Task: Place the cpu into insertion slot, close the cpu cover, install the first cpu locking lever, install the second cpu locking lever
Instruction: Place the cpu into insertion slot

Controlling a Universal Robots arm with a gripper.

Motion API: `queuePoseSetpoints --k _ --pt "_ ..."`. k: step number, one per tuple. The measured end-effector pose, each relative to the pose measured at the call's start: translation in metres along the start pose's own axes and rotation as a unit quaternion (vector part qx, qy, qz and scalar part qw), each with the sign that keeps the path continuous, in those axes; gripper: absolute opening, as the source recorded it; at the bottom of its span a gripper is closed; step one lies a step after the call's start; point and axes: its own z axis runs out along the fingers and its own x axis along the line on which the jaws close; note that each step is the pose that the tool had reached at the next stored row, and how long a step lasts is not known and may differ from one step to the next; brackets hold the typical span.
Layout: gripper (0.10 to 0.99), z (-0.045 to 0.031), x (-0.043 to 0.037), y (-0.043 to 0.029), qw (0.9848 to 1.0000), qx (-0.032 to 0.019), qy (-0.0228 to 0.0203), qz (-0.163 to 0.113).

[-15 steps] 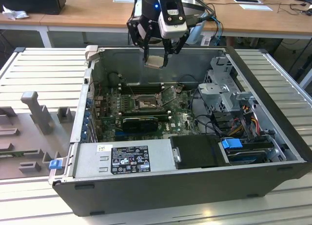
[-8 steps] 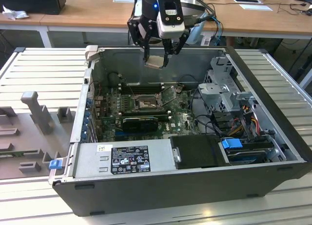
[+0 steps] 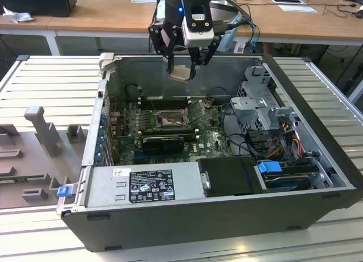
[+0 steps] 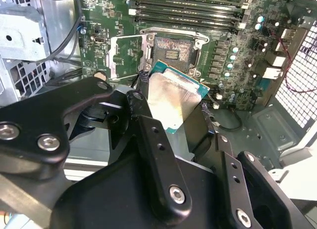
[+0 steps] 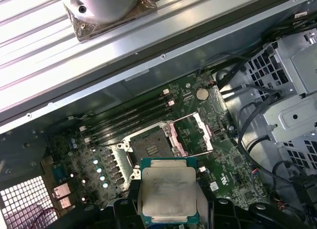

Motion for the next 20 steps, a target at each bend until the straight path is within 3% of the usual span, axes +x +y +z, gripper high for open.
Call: queuePoseSetpoints --k 14,20 --pt "0.529 0.0002 0.0000 0.0000 0.9995 -0.0007 -0.0028 0.031" --pt "0.529 0.0002 0.0000 0.0000 0.9986 -0.0011 -0.0048 0.053"
